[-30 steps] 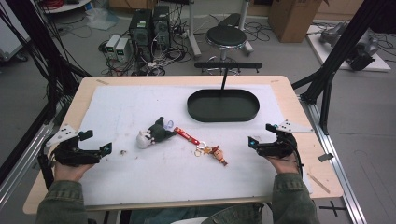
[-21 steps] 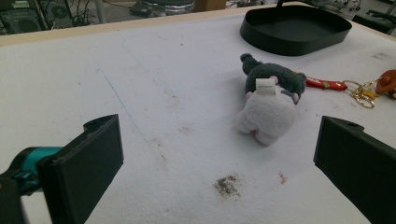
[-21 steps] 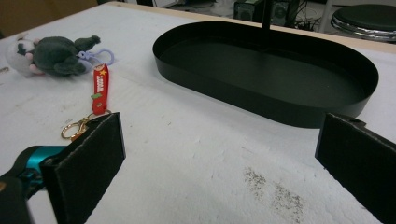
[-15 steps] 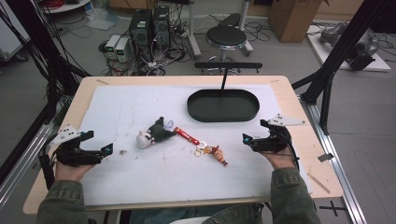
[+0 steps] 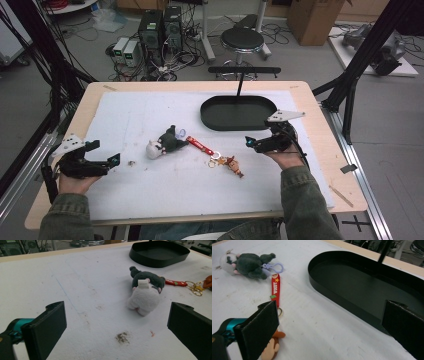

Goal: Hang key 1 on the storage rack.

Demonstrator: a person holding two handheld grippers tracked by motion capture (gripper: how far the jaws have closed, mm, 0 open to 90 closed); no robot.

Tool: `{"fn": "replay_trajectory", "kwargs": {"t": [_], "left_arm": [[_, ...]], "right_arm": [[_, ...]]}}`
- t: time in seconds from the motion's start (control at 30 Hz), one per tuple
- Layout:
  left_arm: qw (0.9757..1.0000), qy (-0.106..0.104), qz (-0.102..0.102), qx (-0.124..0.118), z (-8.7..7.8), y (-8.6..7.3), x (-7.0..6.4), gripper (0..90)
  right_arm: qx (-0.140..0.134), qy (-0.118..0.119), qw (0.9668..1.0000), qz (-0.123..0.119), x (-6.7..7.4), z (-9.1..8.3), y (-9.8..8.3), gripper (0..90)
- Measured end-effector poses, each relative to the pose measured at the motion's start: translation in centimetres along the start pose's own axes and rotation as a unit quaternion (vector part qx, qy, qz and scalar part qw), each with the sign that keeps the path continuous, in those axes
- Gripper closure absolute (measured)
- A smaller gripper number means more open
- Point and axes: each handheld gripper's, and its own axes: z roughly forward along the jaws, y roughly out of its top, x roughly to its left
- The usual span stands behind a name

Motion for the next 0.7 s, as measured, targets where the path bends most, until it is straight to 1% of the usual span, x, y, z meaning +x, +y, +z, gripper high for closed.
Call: {"fn": "replay_trajectory", "kwargs": {"t": [0.07,0.1,0.13,0.17,0.23,0.27,0.3,0.33,0.4,0.43,0.47,0.53,0.57,0.6,0.63,0.67,0.7], "left_arm": [[1.0,-0.001,-0.001,-0.001,0.0,0.0,0.0,2.6],[1.0,0.0,0.0,-0.001,0.0,0.0,0.0,2.6],[1.0,0.0,-0.001,-0.001,0.0,0.0,0.0,2.6],[1.0,0.001,-0.002,-0.001,0.0,0.0,0.1,2.6],[1.0,0.0,-0.003,-0.001,0.0,0.0,0.1,2.6],[1.0,0.002,-0.002,0.001,0.0,0.0,0.1,2.6],[1.0,0.001,-0.002,0.001,0.1,0.0,0.1,2.6],[1.0,0.001,-0.002,0.0,0.1,0.0,0.1,2.6],[1.0,0.001,-0.002,-0.001,0.1,0.0,0.1,2.6],[1.0,0.001,-0.003,0.0,0.1,0.0,0.2,2.6],[1.0,0.003,-0.003,0.0,0.1,0.0,0.2,2.6],[1.0,0.001,-0.004,-0.001,0.1,0.0,0.2,2.6],[1.0,0.001,-0.004,-0.001,0.2,0.0,0.2,2.6],[1.0,0.001,-0.004,-0.001,0.2,0.0,0.2,2.6],[1.0,0.001,-0.004,-0.001,0.2,0.0,0.2,2.6],[1.0,0.0,-0.004,-0.001,0.2,0.0,0.2,2.6],[1.0,0.001,-0.005,-0.002,0.2,0.0,0.2,2.6]], "right_arm": [[0.014,0.013,0.9998,-0.005,0.5,1.0,0.9,0.4],[0.014,0.013,0.9998,-0.005,0.5,1.0,0.9,0.4],[0.012,0.022,0.9997,-0.001,0.7,1.7,1.4,0.4],[0.012,0.022,0.9997,-0.001,0.7,1.7,1.4,0.4],[0.018,0.03,0.9994,0.001,1.0,2.5,1.8,0.5],[0.021,0.031,0.9993,-0.004,1.1,2.9,2.0,0.4],[0.033,0.037,0.9987,-0.007,1.5,3.7,2.4,0.5],[0.033,0.037,0.9987,-0.007,1.5,3.7,2.4,0.5],[0.042,0.044,0.9981,-0.012,1.9,4.4,2.8,0.5],[0.046,0.05,0.9976,-0.015,2.3,5.1,3.2,0.5],[0.046,0.05,0.9976,-0.015,2.3,5.1,3.2,0.5],[0.058,0.055,0.9966,-0.018,2.7,6.0,3.6,0.4],[0.058,0.055,0.9966,-0.018,2.7,6.0,3.6,0.4],[0.063,0.059,0.996,-0.022,2.9,6.6,3.9,0.5],[0.063,0.059,0.996,-0.022,2.9,6.6,3.9,0.5],[0.068,0.061,0.9956,-0.019,3.1,6.8,4.0,0.5],[0.078,0.063,0.9947,-0.022,3.4,7.4,4.2,0.5]]}}
